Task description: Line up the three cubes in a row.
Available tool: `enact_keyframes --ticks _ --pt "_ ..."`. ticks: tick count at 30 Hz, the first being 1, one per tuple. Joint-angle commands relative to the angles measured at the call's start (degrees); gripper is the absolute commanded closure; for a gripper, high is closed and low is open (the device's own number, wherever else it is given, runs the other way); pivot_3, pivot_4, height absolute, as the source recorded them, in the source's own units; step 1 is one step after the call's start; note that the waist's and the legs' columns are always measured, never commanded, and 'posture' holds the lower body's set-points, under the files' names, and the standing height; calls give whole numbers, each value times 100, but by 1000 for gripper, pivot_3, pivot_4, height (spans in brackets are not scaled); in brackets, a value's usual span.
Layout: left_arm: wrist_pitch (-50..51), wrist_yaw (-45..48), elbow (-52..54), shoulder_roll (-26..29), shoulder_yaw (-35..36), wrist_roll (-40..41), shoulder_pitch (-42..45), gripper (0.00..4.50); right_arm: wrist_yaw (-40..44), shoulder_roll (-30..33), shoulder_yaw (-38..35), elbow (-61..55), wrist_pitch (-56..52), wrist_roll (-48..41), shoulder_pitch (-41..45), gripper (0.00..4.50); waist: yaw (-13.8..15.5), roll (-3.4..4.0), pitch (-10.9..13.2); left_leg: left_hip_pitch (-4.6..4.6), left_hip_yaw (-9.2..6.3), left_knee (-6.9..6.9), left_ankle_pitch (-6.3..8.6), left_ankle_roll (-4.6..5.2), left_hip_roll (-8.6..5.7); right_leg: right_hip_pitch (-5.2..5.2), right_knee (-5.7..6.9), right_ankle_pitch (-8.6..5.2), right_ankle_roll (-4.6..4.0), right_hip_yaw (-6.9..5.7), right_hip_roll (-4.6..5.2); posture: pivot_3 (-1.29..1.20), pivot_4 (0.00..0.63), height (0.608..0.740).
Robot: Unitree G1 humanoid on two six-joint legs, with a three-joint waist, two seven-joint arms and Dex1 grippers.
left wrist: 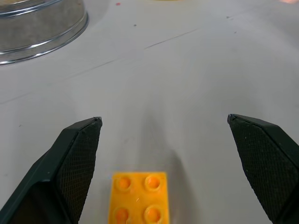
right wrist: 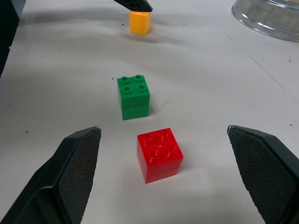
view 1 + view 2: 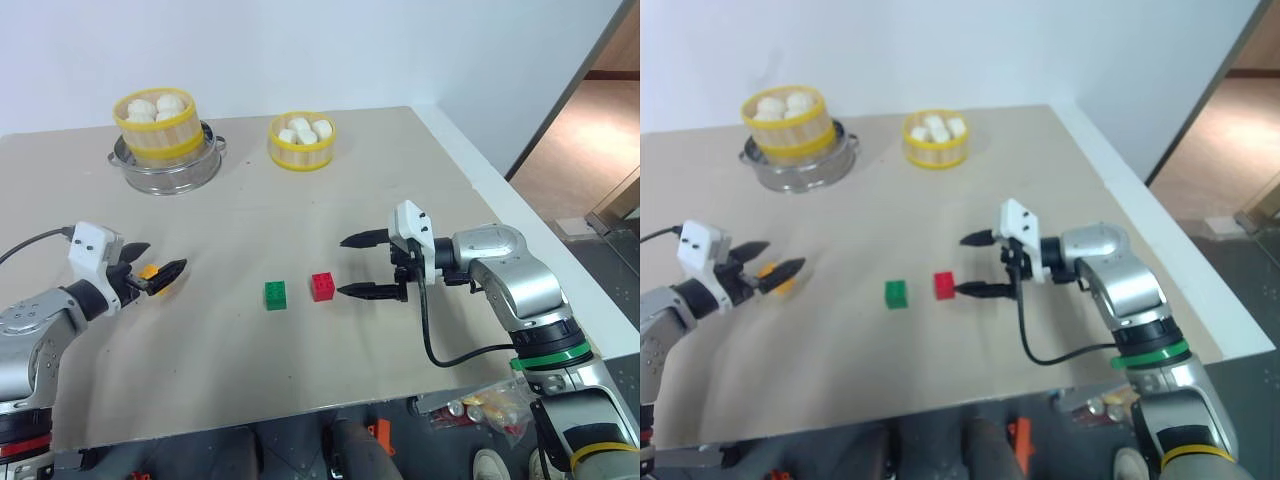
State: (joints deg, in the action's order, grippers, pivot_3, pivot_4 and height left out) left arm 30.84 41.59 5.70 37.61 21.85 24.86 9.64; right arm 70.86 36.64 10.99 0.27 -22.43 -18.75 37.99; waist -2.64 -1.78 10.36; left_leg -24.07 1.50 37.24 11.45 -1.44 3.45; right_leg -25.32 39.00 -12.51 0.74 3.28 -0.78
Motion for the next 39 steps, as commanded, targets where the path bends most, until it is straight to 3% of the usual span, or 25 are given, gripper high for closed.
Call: enact_keyframes --ticks 1,10,15,16,24,33,39 --pt "-190 -77 -55 109 66 -64 -6 36 34 70 -114 -158 73 -24 5 0 0 -1 0 0 2 1 0 0 0 0 0 0 0 2 1 0 150 740" --pt "-304 -55 -358 60 -247 -244 -145 36 -73 -289 -515 -332 -513 -847 85 0 -1 -3 1 0 -1 -4 0 0 2 -1 0 2 4 -2 -1 0 150 740" --pt "-487 113 -709 100 -491 -362 -62 36 -77 -210 -424 -185 -309 -641 166 0 -1 -3 1 0 2 -4 0 0 -1 -1 -2 0 1 1 3 0 150 740" --pt "-477 110 -782 120 -529 -392 -28 553 -66 -194 -398 -149 -243 -584 166 0 -1 -3 1 0 3 -4 0 0 -1 -1 -2 0 0 1 3 0 150 740" --pt "-377 224 -672 262 -528 -344 -155 3143 -122 -156 -372 -203 -165 -443 124 0 -2 -5 0 1 2 -10 0 0 0 -3 -2 0 2 0 2 0 150 740" --pt "-1518 2288 -63 1145 -1523 -515 -433 3121 -53 -121 -303 -77 -76 -312 204 0 -1 -8 1 10 6 -46 -2 -3 -2 -8 -9 -21 -30 1 5 0 150 740" --pt "-2288 3409 -1000 1116 -2466 -857 661 3121 -24 -142 -248 93 23 -195 309 0 18 -8 1 19 4 -58 -3 -2 -2 -8 -7 -22 -29 -4 -1 0 150 740"
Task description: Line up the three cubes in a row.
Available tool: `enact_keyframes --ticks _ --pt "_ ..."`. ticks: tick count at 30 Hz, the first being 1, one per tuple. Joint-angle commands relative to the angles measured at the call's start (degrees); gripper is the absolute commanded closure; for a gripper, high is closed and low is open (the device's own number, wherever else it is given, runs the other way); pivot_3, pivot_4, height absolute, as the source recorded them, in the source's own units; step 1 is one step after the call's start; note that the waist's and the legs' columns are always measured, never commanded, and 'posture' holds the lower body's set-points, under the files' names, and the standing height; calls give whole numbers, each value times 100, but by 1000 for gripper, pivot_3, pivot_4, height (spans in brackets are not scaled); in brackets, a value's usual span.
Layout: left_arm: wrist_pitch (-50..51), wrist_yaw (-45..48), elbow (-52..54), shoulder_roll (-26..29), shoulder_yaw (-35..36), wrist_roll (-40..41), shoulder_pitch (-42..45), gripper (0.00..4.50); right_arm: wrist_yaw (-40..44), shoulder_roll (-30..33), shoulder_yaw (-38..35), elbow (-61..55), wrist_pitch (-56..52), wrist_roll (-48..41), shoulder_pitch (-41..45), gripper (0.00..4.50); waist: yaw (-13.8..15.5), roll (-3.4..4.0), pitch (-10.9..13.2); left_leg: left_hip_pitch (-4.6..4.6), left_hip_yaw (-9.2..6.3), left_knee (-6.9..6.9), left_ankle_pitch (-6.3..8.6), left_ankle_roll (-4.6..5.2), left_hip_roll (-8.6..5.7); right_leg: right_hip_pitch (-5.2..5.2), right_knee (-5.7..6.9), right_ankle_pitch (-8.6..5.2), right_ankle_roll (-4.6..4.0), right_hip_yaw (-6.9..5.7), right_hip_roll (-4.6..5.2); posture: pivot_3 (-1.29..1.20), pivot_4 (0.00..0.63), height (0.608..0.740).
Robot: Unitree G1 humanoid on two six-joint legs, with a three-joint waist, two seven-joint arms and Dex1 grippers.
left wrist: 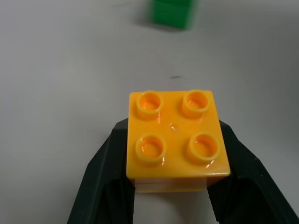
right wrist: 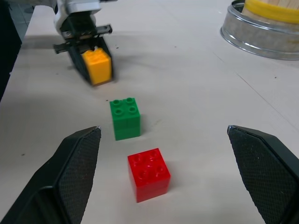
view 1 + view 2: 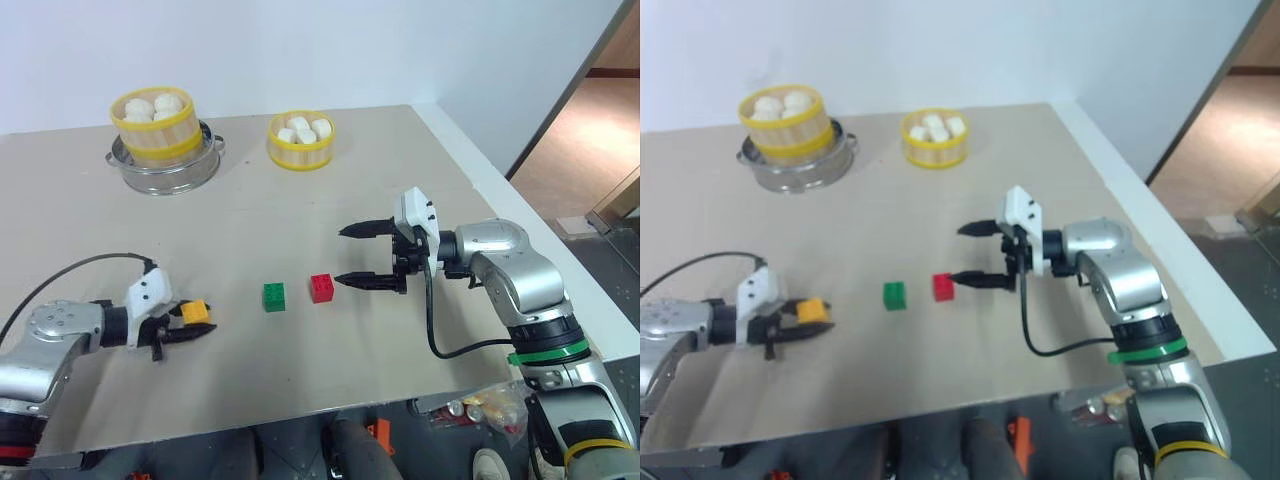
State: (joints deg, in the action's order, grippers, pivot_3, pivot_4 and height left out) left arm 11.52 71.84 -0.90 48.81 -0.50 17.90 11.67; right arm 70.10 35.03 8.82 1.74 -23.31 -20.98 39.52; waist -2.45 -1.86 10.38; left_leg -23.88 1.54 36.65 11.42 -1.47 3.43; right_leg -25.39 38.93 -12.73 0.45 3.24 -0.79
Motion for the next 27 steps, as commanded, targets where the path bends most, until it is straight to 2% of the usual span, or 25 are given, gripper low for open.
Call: enact_keyframes --ticks 1,5,10,27 --pt "-444 459 -531 -69 -353 -233 661 3121 47 23 -28 -48 108 39 158 0 0 0 0 0 0 0 -1 0 1 0 1 1 0 1 -2 0 150 740" --pt "-623 710 -1056 -341 -671 -354 1215 3121 28 62 -42 -85 86 67 108 0 -17 0 0 0 5 0 0 0 -1 2 0 4 19 8 0 0 150 740" --pt "-568 831 -1257 -505 -816 -420 1409 3121 -4 126 -79 -194 25 60 33 0 -20 0 0 -3 2 -4 3 4 0 0 0 -6 21 6 -2 0 150 740" --pt "-768 1064 -1529 -339 -753 -485 1478 3121 -58 204 -106 -254 -47 49 -4 0 -30 0 0 7 3 -5 2 4 0 4 5 -5 19 9 -4 0 150 740"
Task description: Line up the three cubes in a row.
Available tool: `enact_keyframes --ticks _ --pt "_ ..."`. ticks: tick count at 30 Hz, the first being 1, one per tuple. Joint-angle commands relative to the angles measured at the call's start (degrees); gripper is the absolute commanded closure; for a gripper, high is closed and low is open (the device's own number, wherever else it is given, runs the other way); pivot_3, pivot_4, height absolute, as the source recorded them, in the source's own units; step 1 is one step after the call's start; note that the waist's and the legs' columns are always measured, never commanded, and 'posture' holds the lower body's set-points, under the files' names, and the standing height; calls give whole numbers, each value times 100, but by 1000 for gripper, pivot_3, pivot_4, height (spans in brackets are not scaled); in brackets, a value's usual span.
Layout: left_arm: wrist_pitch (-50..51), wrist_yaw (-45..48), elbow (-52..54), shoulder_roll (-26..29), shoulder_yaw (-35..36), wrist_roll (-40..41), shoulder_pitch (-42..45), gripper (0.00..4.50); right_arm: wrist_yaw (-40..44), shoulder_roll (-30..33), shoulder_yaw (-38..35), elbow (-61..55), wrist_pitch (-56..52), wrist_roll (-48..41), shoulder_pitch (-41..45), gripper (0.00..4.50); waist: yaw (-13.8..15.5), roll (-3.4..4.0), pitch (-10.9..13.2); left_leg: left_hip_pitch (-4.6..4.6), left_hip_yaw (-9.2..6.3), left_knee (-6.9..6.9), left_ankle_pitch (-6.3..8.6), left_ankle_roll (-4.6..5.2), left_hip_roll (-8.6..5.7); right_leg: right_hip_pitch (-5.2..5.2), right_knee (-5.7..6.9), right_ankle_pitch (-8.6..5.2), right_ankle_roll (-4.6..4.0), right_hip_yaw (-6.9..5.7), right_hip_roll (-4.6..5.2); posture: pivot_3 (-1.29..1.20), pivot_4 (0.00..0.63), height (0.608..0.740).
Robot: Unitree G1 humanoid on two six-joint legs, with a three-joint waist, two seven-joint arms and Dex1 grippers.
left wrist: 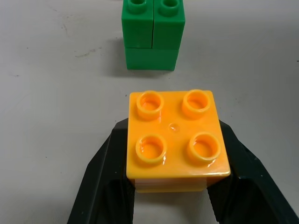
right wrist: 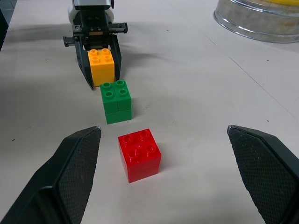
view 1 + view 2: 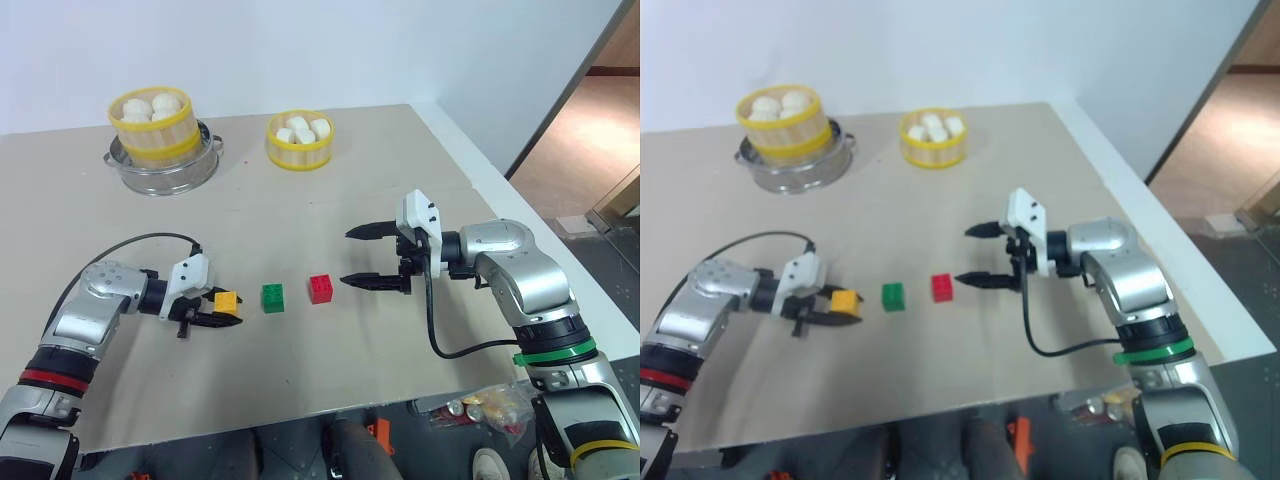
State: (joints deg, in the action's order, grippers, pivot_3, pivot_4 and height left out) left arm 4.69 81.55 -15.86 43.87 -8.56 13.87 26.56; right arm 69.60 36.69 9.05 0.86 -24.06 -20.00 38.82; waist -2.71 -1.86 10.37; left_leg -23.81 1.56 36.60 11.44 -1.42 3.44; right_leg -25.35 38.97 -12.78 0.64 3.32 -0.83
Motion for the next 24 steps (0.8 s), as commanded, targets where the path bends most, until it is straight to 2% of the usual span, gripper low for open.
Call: enact_keyframes --ticks 1,4,6,7,9,11,12,24 --pt "-99 108 -30 158 44 -89 -21 3121 -7 36 -125 -161 34 -45 69 0 -3 0 0 0 0 0 0 0 1 0 0 0 0 0 -1 0 150 740" --pt "-269 125 -52 136 -31 -189 -82 3121 -7 23 -112 -137 44 -36 80 0 -3 0 0 1 -1 -1 0 0 2 0 0 0 -1 0 -2 0 150 740" --pt "-288 124 -11 102 -76 -220 -111 2092 -6 16 -102 -131 53 -29 76 0 -3 0 0 1 0 -1 0 0 2 0 0 0 -1 0 -3 0 150 740" --pt "-262 123 16 87 -76 -211 -117 1905 -5 15 -99 -134 57 -26 70 0 -1 0 0 1 0 -1 0 0 2 0 0 -1 -1 1 -3 0 150 740" --pt "-194 83 87 61 -32 -179 -105 1077 -2 12 -93 -133 60 -24 64 0 3 0 0 2 0 -1 0 0 1 2 1 0 -1 0 -2 0 150 740" --pt "-120 53 175 99 51 -146 -100 520 2 14 -91 -145 55 -27 57 0 4 0 0 4 -1 0 -1 0 0 4 2 1 0 2 -2 0 150 740" --pt "-110 56 237 154 94 -144 -101 87 7 17 -95 -153 48 -35 52 0 6 0 0 4 0 2 -2 0 0 4 2 4 0 3 -2 0 150 740" --pt "-82 -274 433 306 251 -165 -374 13 23 -52 -40 -133 122 -14 32 0 1 0 0 3 -1 -5 -14 7 0 2 2 7 -5 7 -4 0 150 740"
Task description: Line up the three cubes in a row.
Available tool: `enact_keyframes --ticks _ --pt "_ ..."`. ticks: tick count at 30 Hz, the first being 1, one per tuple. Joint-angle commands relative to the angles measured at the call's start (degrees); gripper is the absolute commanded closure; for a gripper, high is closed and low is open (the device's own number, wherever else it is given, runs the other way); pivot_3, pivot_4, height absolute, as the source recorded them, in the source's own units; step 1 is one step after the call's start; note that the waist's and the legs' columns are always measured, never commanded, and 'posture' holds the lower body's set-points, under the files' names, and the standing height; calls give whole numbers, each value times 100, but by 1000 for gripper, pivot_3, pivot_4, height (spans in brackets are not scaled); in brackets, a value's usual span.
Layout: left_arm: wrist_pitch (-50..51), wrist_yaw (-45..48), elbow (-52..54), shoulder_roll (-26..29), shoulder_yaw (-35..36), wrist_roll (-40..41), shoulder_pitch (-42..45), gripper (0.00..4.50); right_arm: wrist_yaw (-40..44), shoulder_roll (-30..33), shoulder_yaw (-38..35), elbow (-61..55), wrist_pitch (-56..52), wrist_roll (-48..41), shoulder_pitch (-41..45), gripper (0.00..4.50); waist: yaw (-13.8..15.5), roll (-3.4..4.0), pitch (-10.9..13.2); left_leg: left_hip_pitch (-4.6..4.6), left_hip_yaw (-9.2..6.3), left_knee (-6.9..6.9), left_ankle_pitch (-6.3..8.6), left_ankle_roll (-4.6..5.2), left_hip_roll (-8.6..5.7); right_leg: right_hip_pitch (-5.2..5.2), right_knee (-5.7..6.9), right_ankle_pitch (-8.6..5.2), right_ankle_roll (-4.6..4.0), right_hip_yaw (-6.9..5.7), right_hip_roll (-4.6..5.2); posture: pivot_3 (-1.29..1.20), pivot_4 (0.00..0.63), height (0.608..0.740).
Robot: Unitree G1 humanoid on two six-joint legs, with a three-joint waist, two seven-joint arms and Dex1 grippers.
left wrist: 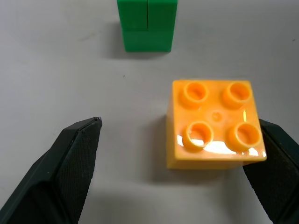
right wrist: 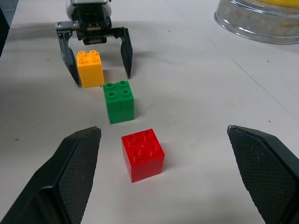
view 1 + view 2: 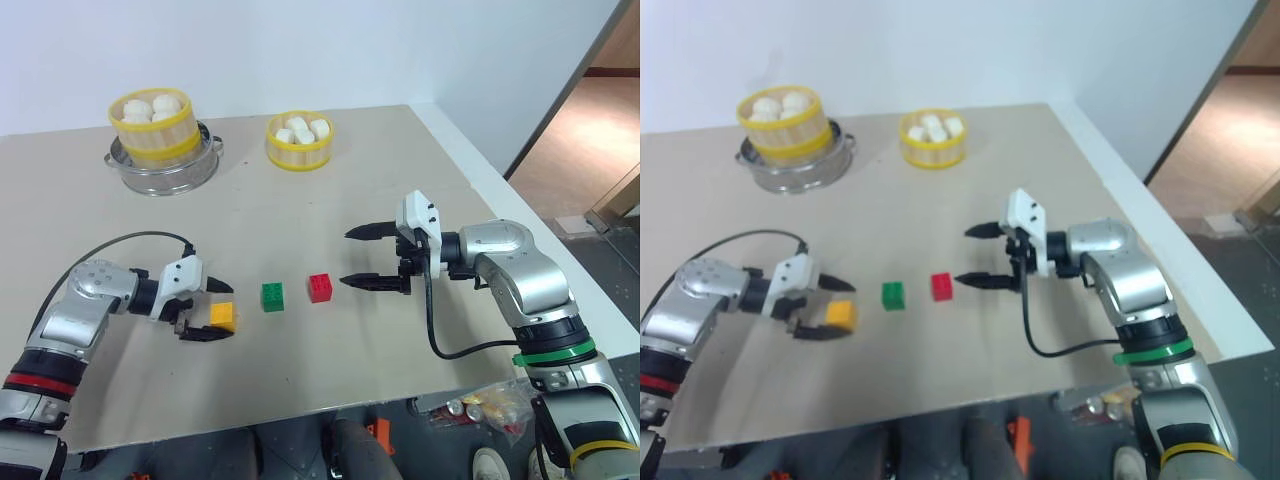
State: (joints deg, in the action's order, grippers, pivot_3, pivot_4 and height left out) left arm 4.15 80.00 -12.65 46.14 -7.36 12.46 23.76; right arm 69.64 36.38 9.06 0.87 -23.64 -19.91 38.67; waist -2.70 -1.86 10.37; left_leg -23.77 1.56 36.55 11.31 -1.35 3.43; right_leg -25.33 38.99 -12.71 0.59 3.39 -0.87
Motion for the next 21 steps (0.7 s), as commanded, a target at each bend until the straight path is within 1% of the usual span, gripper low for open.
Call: enact_keyframes --ticks 1,10,21 --pt "-53 -184 104 53 148 -38 -104 13 25 -25 -37 -125 87 -18 54 0 0 0 0 1 0 -3 1 1 0 -1 0 -3 -2 0 0 0 150 740" --pt "-15 -447 -83 -71 165 -61 -43 13 56 -11 -27 -174 104 -4 13 0 2 0 0 3 0 3 -1 1 -1 3 1 9 3 3 -1 0 150 740" --pt "-135 -462 -572 -125 205 -107 256 13 62 42 -48 -267 60 -6 -74 0 6 0 0 19 0 4 -14 16 -3 13 2 10 -22 5 -1 0 150 740"
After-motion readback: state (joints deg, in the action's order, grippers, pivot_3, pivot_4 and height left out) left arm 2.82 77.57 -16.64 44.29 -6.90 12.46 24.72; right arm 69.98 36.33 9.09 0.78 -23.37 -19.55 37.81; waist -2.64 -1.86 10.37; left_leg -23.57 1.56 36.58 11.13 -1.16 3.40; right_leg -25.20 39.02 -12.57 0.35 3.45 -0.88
